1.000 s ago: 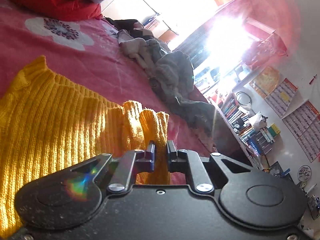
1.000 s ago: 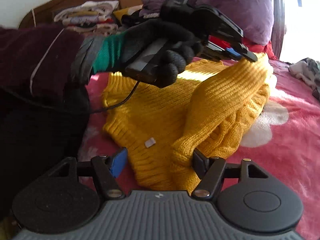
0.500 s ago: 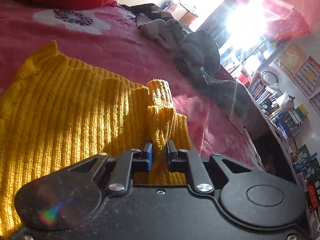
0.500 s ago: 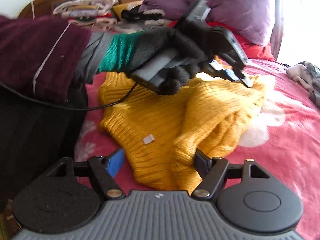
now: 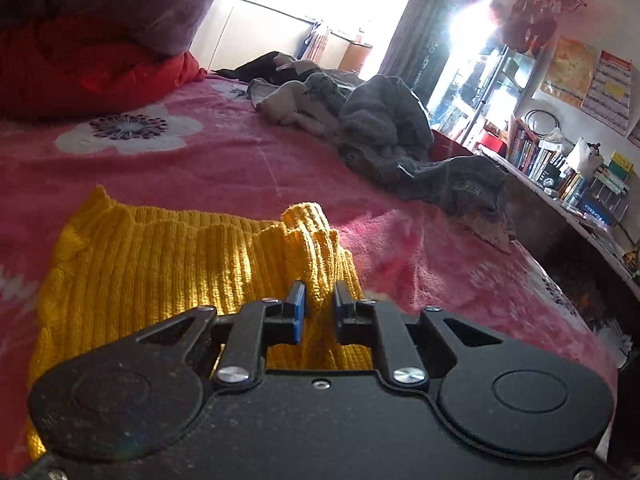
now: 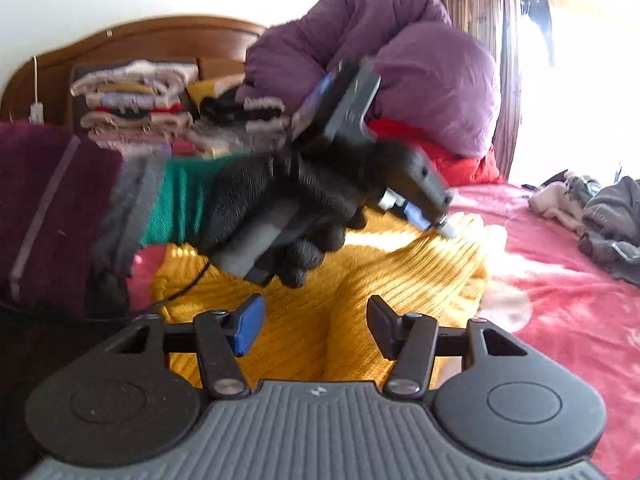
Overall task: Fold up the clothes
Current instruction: 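Lower the held sleeve onto the sweater body and open the left gripper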
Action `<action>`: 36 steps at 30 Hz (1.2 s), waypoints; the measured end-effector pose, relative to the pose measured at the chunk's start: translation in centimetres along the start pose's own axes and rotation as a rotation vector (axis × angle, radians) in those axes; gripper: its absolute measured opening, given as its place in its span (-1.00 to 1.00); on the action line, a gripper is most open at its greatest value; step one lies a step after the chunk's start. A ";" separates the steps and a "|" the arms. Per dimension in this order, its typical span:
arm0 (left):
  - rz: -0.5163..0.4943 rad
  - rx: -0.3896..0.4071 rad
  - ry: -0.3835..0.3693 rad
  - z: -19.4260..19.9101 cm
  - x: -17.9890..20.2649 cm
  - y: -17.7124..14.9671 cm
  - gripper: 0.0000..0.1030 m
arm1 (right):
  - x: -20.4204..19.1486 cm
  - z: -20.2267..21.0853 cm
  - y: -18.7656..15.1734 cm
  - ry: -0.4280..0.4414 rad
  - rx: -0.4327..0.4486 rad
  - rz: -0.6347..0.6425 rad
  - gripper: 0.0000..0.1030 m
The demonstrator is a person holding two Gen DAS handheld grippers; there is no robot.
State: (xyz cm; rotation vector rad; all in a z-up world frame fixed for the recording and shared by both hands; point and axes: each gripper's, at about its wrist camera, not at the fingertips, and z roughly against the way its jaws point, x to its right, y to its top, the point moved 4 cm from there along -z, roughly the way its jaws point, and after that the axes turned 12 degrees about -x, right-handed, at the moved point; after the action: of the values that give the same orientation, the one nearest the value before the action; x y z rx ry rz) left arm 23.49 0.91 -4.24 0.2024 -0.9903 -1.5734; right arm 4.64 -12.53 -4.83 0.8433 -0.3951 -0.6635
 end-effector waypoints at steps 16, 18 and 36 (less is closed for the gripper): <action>-0.047 0.026 0.063 0.0 -0.4 0.7 -0.35 | -0.5 -1.2 -0.4 0.015 -0.109 -0.046 0.13; -0.101 0.002 0.029 -0.6 0.6 0.7 -0.41 | -0.4 -0.9 -0.6 0.011 -0.085 -0.053 0.13; -0.057 -0.027 -0.030 -1.0 0.1 1.0 -0.64 | -1.8 -1.6 -1.1 -0.019 -0.119 -0.006 0.43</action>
State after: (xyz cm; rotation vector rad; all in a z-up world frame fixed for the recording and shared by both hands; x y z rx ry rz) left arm 24.80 0.40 -4.10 0.1902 -0.9932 -1.6453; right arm 3.81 -10.95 -6.74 0.7254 -0.3669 -0.6941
